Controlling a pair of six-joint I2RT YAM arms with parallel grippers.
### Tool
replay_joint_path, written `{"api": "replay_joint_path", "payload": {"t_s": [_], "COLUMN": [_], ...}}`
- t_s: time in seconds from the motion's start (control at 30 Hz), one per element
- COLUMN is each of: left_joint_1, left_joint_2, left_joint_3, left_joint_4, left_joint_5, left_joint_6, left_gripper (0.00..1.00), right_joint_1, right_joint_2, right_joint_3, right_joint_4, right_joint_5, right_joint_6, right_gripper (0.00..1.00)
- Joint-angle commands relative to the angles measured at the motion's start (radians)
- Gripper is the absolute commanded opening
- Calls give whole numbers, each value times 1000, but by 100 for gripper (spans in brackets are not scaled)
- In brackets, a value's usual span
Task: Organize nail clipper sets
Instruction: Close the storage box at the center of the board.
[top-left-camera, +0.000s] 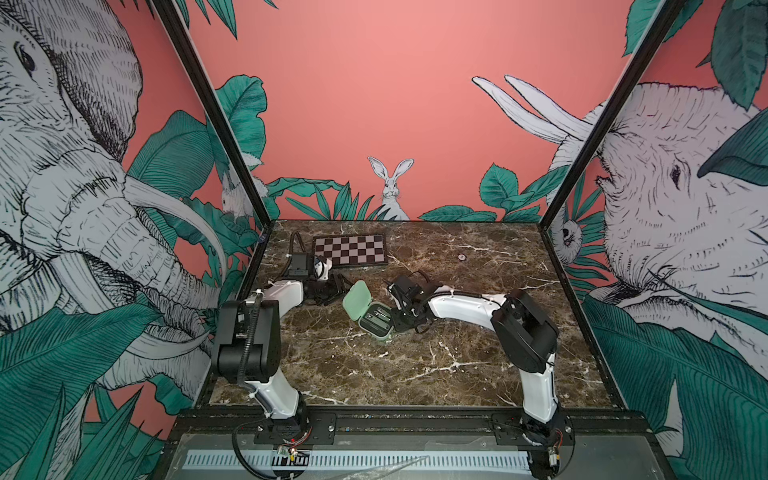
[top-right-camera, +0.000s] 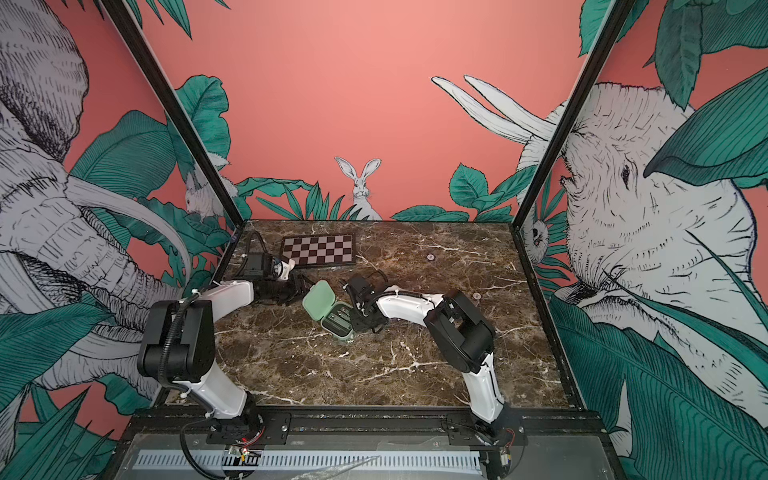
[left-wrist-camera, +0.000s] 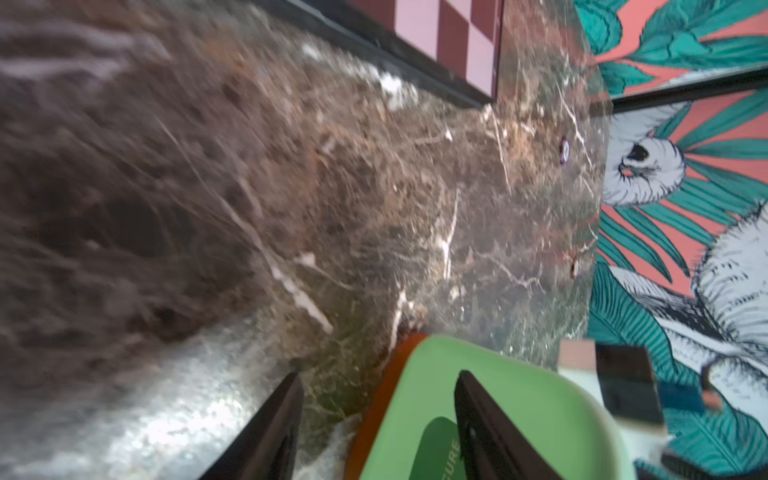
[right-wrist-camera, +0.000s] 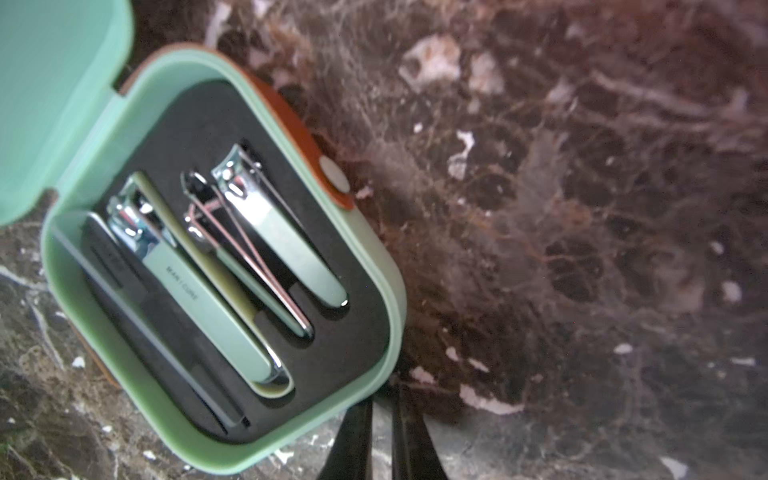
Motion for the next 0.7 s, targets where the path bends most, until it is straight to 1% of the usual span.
{"api": "replay_joint_path", "payload": {"t_s": [0.0,0.13,0.27,0.37,0.53,0.6,0.67], "left_joint_1": [-17,-75,-153,-211,-268,-273,-273], "left_joint_2": [-84,-109,-111,-94,-9,24,48], "left_joint_3": [-28,-44,-79,-100,-105,-108,-114], "left_joint_4": [-25,-75,-56,-47,-44,-44,-43], "left_joint_5": [52,54,62,37,5,-6,-27], "left_joint_6": [37,68,46,31,25,21,18], "left_gripper": [61,61,62,64,64,64,63], "right_joint_1": [-10,-22,-34,-51,-99,-102,-101], "right_joint_2": [28,57,61,52,-48,-93,-124], "right_joint_3": [61,116,131,123,4,-29,-45], "right_joint_4": [-16,-47,-51,-68,-34,-25,-18], "right_joint_5": [-3,-9,-14,7,43,52,32], "right_joint_6": [7,1,13,34,84,87,87], "right_gripper": [14,15,18,19,27,30,32]}}
